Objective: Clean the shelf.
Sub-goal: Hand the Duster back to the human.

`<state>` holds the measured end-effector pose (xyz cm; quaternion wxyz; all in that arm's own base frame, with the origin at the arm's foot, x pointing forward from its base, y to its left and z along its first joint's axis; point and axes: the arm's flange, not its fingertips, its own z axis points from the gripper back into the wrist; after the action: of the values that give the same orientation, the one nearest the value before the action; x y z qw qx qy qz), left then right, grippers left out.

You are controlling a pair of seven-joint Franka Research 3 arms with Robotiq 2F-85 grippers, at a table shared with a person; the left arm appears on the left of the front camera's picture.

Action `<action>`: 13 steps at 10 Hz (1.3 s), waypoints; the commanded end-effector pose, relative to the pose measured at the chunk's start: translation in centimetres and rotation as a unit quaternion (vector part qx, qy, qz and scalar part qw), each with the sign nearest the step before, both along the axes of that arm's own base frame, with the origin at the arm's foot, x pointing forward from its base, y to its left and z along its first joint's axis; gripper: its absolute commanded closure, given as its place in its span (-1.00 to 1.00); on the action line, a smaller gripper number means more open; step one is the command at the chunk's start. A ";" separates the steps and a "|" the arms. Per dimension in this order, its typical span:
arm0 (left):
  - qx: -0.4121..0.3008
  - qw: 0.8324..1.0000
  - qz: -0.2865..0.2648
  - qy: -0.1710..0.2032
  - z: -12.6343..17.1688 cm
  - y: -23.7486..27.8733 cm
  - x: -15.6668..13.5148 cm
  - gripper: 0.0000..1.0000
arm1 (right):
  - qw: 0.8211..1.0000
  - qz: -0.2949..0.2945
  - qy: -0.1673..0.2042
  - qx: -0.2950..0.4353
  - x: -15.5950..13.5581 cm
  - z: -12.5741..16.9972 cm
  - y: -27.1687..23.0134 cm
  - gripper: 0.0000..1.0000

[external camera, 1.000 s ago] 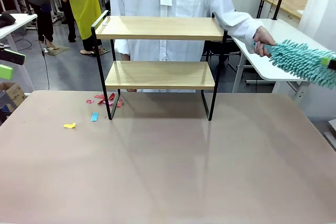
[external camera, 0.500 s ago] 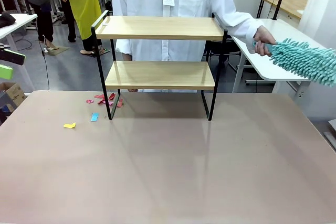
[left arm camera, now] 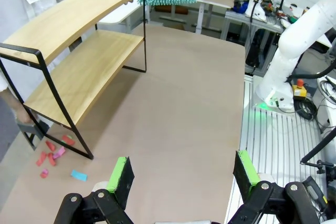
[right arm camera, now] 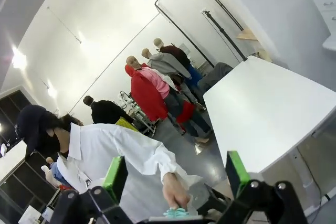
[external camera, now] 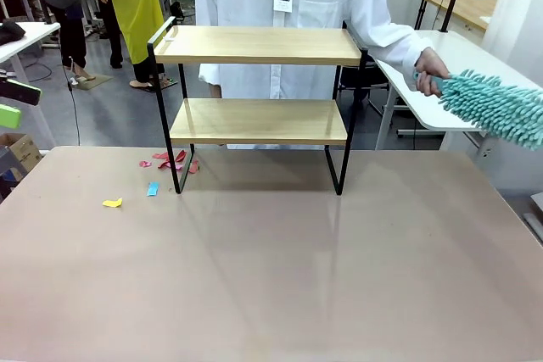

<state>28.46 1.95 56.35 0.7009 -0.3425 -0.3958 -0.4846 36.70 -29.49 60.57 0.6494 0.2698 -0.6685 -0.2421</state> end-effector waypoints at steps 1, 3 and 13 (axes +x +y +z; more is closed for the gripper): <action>-0.010 1.000 -0.005 -0.010 0.2 -0.1 0.2 -1.00 | 1.000 0.001 -0.002 -0.010 -0.6 0.3 1.1 -1.00; -0.010 1.000 -0.005 -0.010 0.2 -0.1 0.2 -1.00 | 1.000 0.001 -0.002 -0.010 -0.6 0.3 1.1 -1.00; -0.010 1.000 -0.005 -0.010 0.2 -0.1 0.2 -1.00 | 1.000 0.001 -0.002 -0.010 -0.6 0.3 1.1 -1.00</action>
<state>28.45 1.93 56.35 0.7003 -0.3429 -0.3958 -0.4851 36.29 -28.77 61.06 0.6477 0.2714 -0.6717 -0.2358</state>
